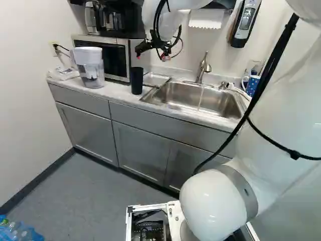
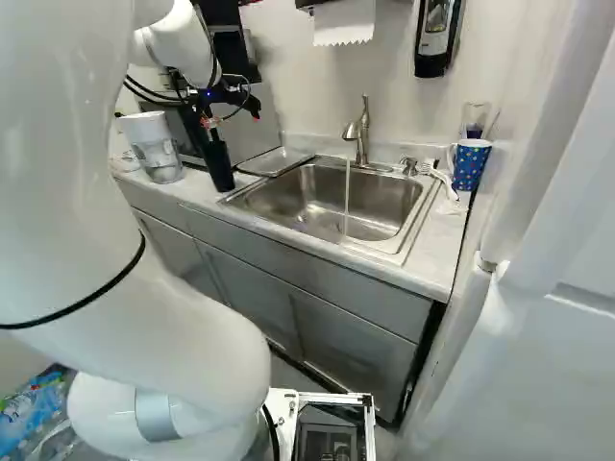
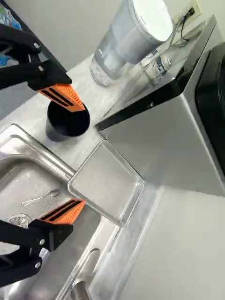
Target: Rinse the cup and place it in the tray
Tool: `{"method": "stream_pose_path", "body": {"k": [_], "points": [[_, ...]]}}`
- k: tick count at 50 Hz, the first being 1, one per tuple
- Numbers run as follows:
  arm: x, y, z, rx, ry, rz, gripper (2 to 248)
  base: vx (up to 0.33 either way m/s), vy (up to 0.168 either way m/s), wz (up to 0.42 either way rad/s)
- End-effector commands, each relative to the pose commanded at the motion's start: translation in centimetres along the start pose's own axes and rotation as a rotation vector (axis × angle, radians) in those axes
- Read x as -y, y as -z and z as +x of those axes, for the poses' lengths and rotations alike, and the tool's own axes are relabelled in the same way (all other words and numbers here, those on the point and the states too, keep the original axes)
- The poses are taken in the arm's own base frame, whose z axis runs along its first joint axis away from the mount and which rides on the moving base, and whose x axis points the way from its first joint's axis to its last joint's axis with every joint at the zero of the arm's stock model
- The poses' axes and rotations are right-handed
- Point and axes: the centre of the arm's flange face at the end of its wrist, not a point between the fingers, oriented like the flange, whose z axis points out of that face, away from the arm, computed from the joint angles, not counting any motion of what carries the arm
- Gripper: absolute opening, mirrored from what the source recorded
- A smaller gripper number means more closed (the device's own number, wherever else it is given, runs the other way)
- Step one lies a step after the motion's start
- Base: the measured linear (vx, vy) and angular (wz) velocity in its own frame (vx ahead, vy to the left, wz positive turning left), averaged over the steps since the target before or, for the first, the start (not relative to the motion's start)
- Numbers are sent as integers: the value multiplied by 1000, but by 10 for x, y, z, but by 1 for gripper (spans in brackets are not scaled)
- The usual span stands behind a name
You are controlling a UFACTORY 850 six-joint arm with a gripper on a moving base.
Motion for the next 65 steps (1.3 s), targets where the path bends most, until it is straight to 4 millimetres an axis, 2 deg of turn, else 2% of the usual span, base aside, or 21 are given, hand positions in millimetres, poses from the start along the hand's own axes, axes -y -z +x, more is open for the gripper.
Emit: {"method": "stream_pose_path", "body": {"k": [16, 30, 38, 65], "points": [[25, -4, 2, 1, 29, 40, 247, 0, 0, 0], [42, 7, -6, -8, 50, 69, 247, 0, 0, 0], [44, 7, -11, -8, 53, 73, 247, 0, 0, 0], [46, -13, -29, -6, 55, 75, 247, 0, 0, 0]]}}
